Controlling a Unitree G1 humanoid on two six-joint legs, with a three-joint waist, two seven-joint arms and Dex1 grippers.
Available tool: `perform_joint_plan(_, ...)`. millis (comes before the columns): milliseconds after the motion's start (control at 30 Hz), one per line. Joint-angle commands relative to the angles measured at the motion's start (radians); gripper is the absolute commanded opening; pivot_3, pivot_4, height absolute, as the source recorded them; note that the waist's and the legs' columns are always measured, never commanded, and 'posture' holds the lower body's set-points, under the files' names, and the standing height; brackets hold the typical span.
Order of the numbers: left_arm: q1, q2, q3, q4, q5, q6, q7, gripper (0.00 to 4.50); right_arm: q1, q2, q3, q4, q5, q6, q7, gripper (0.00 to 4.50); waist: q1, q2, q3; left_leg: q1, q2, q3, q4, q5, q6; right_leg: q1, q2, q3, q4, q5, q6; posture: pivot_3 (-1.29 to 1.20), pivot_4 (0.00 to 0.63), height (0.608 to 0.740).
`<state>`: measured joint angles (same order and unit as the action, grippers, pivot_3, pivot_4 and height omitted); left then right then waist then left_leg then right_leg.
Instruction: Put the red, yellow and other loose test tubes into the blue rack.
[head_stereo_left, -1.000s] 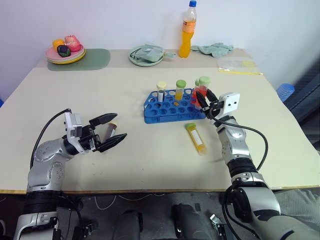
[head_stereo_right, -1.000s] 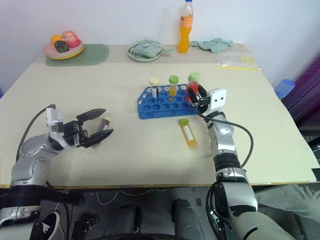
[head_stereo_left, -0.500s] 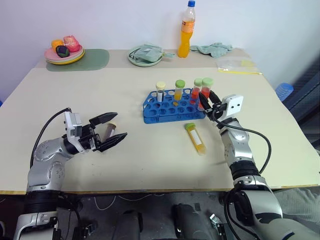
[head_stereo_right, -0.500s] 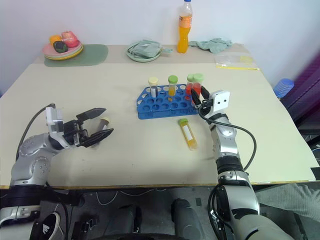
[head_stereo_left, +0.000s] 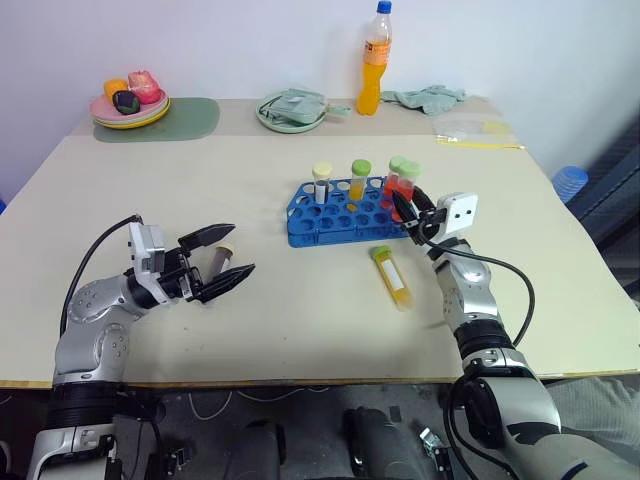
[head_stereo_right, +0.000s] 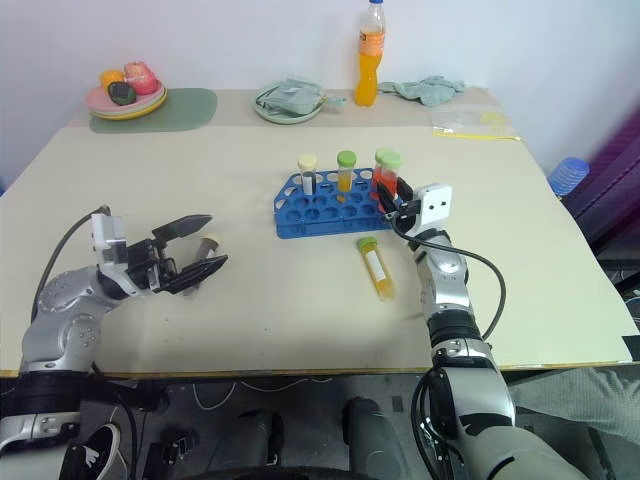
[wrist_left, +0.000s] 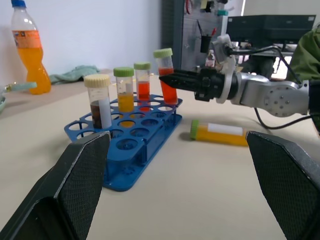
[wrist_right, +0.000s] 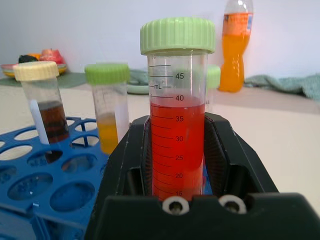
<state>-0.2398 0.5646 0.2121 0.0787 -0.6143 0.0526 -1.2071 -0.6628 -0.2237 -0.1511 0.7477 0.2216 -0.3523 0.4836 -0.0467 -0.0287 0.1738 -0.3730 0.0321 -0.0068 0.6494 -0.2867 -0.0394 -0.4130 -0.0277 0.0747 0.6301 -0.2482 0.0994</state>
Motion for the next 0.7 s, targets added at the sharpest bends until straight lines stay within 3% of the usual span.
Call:
perform_joint_plan(33, 0.002, 0.005, 0.016, -0.037, -0.006, -0.005, 0.007, 4.5, -0.026, 0.007, -0.031, -0.014, 0.044, 0.004, 0.02, 1.29, 0.0, 0.0, 0.0, 0.0, 0.0, 0.0, 0.0, 0.0, 0.0, 0.0, 0.0, 0.0, 0.0, 0.0, 0.0, 0.0, 0.15, 0.74)
perform_joint_plan(133, 0.005, 0.006, 0.017, -0.042, -0.008, -0.004, 0.009, 4.5, -0.019, 0.008, -0.038, -0.03, 0.061, 0.016, 0.039, 2.42, 0.0, 0.0, 0.0, 0.0, 0.0, 0.0, 0.0, 0.0, 0.0, 0.0, 0.0, 0.0, 0.0, 0.0, 0.0, 0.0, 0.15, 0.74)
perform_joint_plan(267, 0.01, 0.003, 0.016, -0.042, -0.008, -0.007, 0.01, 4.5, -0.017, -0.005, -0.034, -0.046, 0.047, 0.021, 0.031, 4.35, 0.0, 0.0, 0.0, 0.0, 0.0, 0.0, 0.0, 0.0, 0.0, 0.0, 0.0, 0.0, 0.0, 0.0, 0.0, 0.0, 0.15, 0.74)
perform_joint_plan(533, 0.011, -0.014, 0.004, -0.037, 0.001, -0.021, 0.011, 4.5, 0.047, -0.059, -0.032, -0.21, 0.056, 0.128, 0.042, 4.44, 0.002, 0.0, 0.0, 0.0, 0.0, 0.0, 0.0, 0.0, 0.0, 0.0, 0.0, 0.0, 0.0, 0.0, 0.0, 0.0, 0.15, 0.74)
perform_joint_plan(700, 0.012, -0.032, -0.008, -0.031, 0.009, -0.031, 0.001, 4.5, 0.179, -0.147, -0.112, -0.536, 0.137, 0.357, -0.034, 4.44, 0.007, 0.0, 0.0, -0.001, 0.0, -0.001, 0.0, 0.0, 0.0, 0.0, -0.001, 0.0, 0.0, 0.0, 0.0, 0.0, 0.15, 0.74)
